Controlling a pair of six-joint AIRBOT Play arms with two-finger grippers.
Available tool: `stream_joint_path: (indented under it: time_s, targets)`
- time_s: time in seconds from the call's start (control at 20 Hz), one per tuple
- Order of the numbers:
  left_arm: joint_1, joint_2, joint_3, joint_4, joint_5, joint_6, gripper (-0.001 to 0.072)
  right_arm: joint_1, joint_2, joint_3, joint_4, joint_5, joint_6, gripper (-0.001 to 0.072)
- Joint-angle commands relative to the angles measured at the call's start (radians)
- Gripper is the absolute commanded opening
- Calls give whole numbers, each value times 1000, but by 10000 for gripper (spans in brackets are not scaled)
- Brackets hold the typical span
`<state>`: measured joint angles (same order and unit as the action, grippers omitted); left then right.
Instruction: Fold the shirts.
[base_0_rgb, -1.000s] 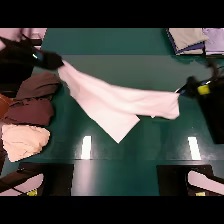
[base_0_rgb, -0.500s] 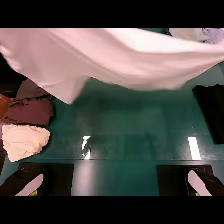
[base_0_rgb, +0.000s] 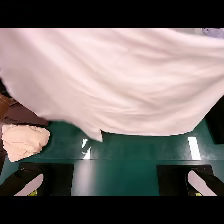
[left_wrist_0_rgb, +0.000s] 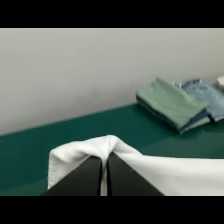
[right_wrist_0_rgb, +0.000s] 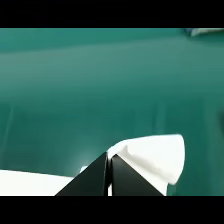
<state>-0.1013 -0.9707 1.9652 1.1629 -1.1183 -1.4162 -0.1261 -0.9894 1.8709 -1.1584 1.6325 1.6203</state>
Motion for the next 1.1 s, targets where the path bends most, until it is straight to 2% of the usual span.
stream_joint_path:
  time_s: [0.0,0.1,0.25,0.35,0.5,0.55,0.6,0.65,0.8,0.9,1.05]
  targets:
    - [0,-149,-163,-8,-74,-2,27,69,-177,-104,-24,43,22,12]
    - [0,-293,-241,12,-67,-12,27,118,-307,-213,-38,23,21,11]
    - [0,-530,-271,31,-28,-24,28,140,-505,-294,-64,-109,21,11]
    - [0,-653,-271,35,34,-24,28,140,-611,-280,-43,-168,17,12]
    - [0,-716,-271,39,104,-26,44,140,-724,-171,2,-193,1,13]
    - [0,-716,-269,38,116,-28,295,140,-750,-127,27,-193,-11,33]
    - [0,-715,-258,39,105,-39,563,137,-768,-87,52,-189,-24,187]
    - [4,-715,-240,39,74,-43,543,133,-781,-48,78,-176,-37,375]
    - [50,-709,-168,39,-115,-50,544,116,-764,-3,145,-93,-103,385]
    - [103,-672,-194,41,-222,-49,544,104,-689,-89,143,-85,-130,384]
    - [169,-539,-400,42,-252,-42,544,81,-533,-311,146,-101,-158,384]
